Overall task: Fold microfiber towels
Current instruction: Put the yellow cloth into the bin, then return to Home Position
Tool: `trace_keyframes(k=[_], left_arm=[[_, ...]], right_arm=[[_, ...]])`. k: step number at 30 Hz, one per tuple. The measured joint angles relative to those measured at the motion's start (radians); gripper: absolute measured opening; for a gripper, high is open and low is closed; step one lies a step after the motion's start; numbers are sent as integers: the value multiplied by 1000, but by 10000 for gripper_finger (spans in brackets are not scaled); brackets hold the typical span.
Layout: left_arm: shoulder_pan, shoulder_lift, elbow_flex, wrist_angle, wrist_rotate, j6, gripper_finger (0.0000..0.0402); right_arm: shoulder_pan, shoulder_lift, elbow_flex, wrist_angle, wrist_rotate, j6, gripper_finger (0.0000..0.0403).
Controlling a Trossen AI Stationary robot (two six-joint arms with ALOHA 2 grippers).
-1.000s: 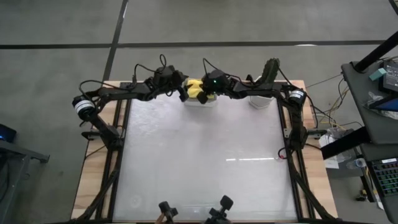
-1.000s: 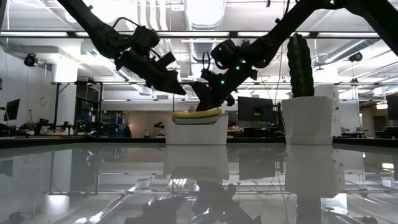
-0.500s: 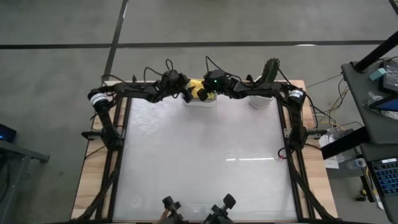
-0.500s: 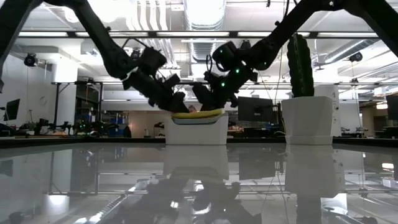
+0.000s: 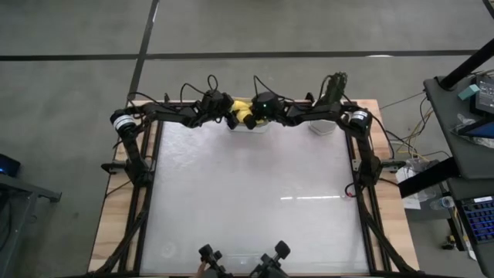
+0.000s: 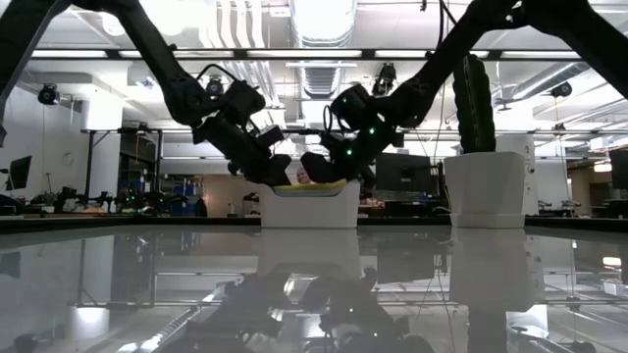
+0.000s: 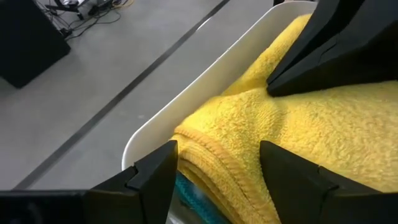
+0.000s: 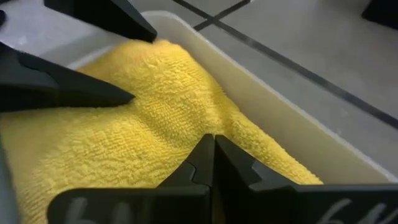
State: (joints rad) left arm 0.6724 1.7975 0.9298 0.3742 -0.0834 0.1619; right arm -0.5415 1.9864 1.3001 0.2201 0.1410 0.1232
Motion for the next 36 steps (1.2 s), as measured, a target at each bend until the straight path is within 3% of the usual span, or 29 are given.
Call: trace_keyframes(k=[15,20,24,29,36], left_arm=[[0,-136,-1,-68,-6,14,212],[-15,-253,-6,-177,-4,27,212],[-81,-403,-70,-225,87,49,212],[-242,-695,-270,-227,291,112,211],[-396,-1136,-548,-141,302,88,169]], right_arm=[[2,-89,-2,-13,-3,-54,9],[12,-159,-19,-33,-72,-99,9],[42,-277,-147,58,-204,-131,9],[109,-525,-416,152,-283,-277,9],[192,-913,-761,241,-332,-345,9]])
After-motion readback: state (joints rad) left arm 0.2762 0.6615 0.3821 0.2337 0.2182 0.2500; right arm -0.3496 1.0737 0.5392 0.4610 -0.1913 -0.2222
